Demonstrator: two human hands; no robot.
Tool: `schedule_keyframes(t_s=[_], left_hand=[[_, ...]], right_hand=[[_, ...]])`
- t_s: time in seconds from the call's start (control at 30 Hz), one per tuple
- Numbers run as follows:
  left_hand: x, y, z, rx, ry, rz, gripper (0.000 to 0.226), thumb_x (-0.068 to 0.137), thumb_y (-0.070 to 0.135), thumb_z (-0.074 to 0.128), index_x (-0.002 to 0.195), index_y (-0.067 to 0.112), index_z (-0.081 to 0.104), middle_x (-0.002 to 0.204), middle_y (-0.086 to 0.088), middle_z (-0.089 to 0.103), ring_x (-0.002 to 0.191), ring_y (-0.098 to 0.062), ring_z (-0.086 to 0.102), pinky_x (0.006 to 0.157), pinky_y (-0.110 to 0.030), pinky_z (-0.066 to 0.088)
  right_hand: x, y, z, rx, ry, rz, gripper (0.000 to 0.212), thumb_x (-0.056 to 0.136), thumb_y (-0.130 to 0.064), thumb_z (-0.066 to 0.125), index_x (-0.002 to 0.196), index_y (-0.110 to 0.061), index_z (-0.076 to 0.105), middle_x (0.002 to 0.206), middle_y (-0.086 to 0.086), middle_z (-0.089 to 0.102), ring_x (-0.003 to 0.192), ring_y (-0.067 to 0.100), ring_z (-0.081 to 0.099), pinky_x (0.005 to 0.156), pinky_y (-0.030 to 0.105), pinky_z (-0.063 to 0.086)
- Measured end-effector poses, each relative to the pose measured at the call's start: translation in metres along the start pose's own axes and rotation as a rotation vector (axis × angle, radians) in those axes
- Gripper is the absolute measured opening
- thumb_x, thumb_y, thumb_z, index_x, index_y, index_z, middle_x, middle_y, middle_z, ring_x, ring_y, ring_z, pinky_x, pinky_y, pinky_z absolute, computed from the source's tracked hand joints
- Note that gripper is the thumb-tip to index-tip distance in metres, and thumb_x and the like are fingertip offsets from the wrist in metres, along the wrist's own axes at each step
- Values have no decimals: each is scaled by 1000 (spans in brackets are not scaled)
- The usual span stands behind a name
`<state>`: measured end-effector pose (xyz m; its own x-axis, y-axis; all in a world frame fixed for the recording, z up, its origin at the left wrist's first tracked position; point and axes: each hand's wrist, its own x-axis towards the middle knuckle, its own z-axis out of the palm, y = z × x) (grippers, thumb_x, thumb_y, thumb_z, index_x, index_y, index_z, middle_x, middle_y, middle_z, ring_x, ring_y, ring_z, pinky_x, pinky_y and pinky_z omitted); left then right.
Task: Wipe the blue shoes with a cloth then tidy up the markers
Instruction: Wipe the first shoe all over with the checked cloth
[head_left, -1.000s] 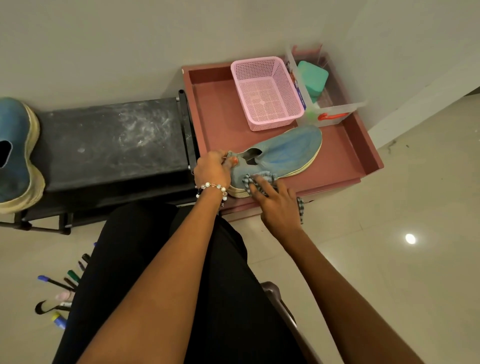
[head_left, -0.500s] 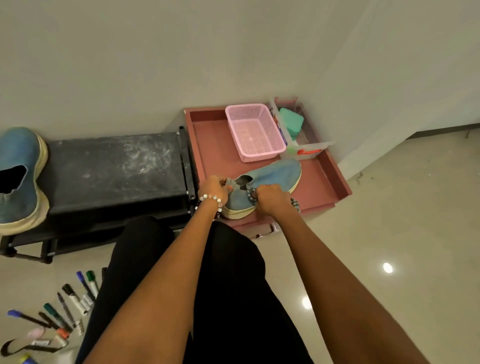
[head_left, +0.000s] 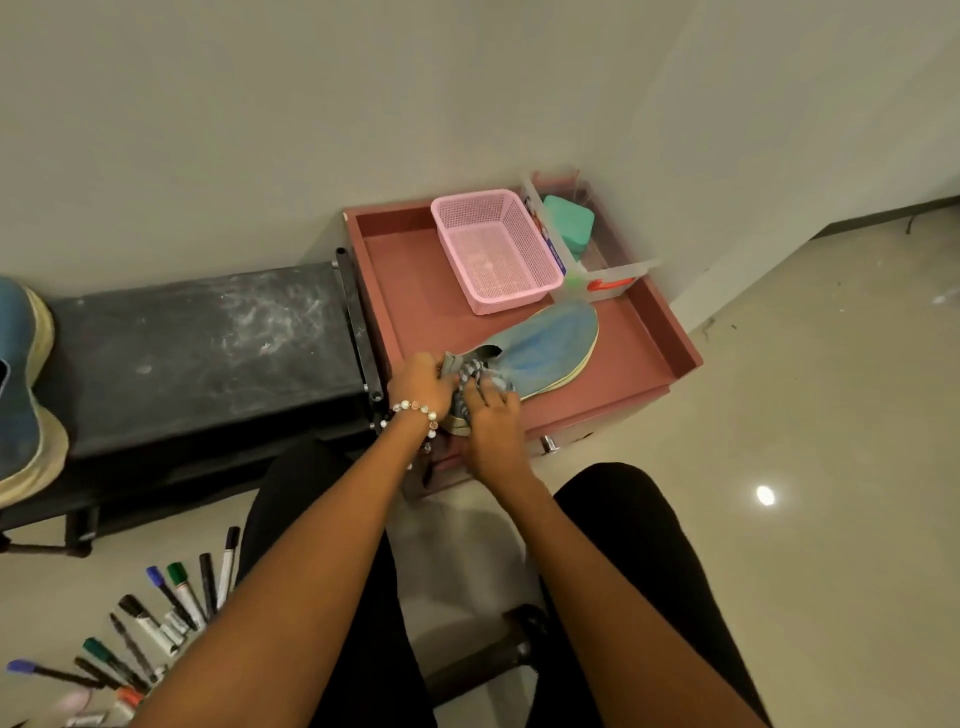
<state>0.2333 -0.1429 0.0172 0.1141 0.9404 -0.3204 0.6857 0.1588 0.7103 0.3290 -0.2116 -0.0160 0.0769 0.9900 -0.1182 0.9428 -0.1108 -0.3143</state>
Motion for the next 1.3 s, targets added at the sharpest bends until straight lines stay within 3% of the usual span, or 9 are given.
schedule_keyframes(t_s=[0.23,0.33,0.43,0.6,0.77,0.93,1.07,1.2,1.3], left_hand=[[8,-2,2,-11,49,-40,19,83,29,70,93,13,74,74,-4,67,79,-24,62,75,-28,48],[9,-2,6,-16,91,-61,18,82,31,71,91,15,74,66,2,59,77,-21,59,72,-26,45],[10,1,8,7,119,-71,17,84,30,68,86,15,74,68,-1,62,76,-21,59,73,-26,46],[15,-1,13,57,149,-60,24,86,29,66,68,14,65,68,-7,64,76,-29,62,71,-30,49],[14,-4,21,85,188,-51,24,86,34,64,77,13,70,74,-11,67,76,-31,62,71,-37,53],[8,0,25,55,257,-87,21,88,33,63,85,15,74,77,-8,70,77,-27,65,68,-31,51],[9,0,24,81,250,-65,21,88,32,63,80,15,71,74,-8,68,77,-28,64,64,-27,44],[12,1,18,71,204,-74,27,86,30,67,68,10,65,68,-8,64,73,-26,61,63,-27,40],[15,1,10,66,146,-55,24,84,31,70,83,7,72,78,-10,69,74,-20,57,67,-26,42]], right_hand=[[7,46,-35,-86,-79,-165,58,65,-2,40,117,-8,66,126,14,60,102,41,53,84,43,47],[9,44,-22,2,86,-131,62,55,-1,47,114,-2,65,120,22,61,93,45,56,87,39,44],[-2,35,1,-59,15,-205,74,51,5,62,124,-2,57,136,23,49,103,49,49,88,56,46],[5,67,-9,-100,-4,-400,70,54,1,47,121,-15,62,138,6,52,107,39,51,72,52,50],[2,37,-7,-175,45,9,52,65,0,68,117,-6,64,132,15,55,117,45,49,83,58,44],[2,8,3,221,-7,-54,66,61,6,53,127,3,55,136,21,49,104,38,43,96,42,41],[-1,44,-23,-28,-85,-204,65,74,7,55,134,-18,51,147,-1,40,124,32,36,92,46,41],[3,49,-29,-177,-43,33,49,87,-2,51,131,-25,53,139,-5,47,127,29,32,89,44,36],[16,52,-35,211,10,154,41,84,-1,48,116,-19,68,114,3,67,109,32,54,87,38,46]])
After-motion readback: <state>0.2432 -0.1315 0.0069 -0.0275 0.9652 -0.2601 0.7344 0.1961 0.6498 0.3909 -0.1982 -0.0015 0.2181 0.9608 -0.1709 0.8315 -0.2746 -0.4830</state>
